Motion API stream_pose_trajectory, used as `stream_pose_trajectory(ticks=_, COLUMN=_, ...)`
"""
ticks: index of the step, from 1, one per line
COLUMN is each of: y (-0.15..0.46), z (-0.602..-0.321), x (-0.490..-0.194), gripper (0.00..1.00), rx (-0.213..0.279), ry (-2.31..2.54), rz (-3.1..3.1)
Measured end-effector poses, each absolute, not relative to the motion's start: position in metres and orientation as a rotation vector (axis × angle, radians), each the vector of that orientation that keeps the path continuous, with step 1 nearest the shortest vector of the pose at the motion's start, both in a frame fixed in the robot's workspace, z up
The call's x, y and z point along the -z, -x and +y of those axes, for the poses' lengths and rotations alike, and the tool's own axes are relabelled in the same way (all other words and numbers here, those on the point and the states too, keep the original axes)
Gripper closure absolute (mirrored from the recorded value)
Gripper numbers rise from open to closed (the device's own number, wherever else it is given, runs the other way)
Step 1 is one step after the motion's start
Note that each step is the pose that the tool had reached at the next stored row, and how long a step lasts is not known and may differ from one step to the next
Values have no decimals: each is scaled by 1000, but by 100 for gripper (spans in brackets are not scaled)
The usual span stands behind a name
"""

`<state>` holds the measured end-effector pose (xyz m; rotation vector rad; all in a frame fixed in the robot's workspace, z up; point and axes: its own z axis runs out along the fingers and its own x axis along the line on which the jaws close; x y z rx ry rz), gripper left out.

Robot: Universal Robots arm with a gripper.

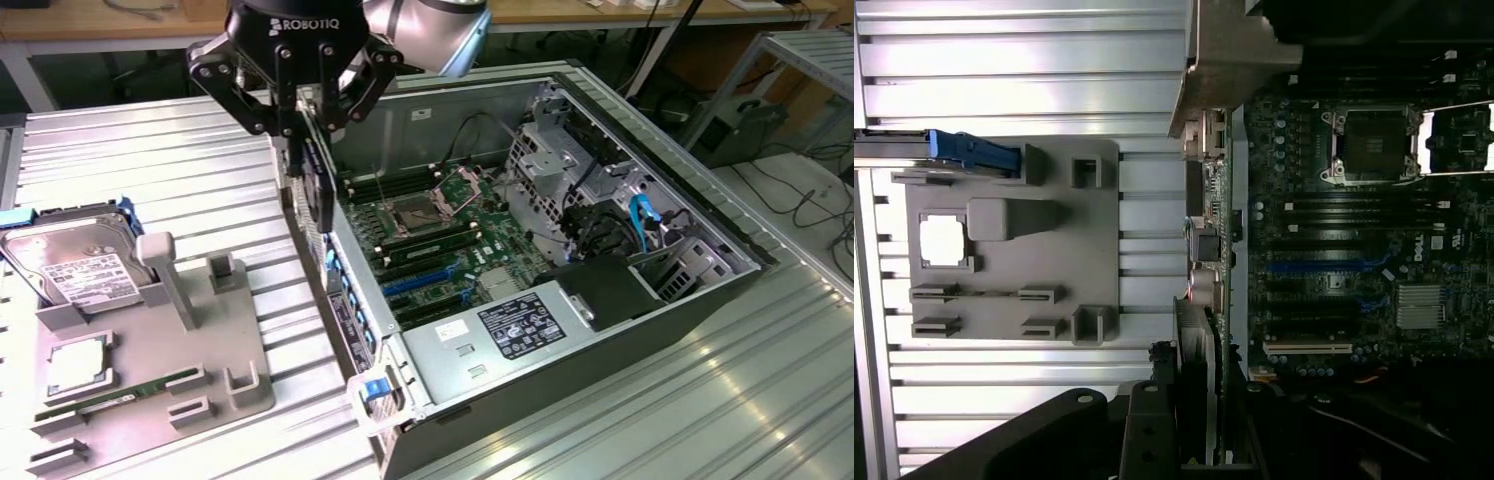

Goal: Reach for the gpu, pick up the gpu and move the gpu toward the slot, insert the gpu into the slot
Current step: 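Pick up the gpu and move the gpu toward the slot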

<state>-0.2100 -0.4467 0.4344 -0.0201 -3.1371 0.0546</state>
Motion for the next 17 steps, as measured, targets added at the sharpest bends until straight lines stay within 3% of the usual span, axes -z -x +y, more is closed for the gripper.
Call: stream_pose_trajectory(ticks=17, y=184, z=-447, x=-434, gripper=73, rx=-55, ry=20, rz=-3137)
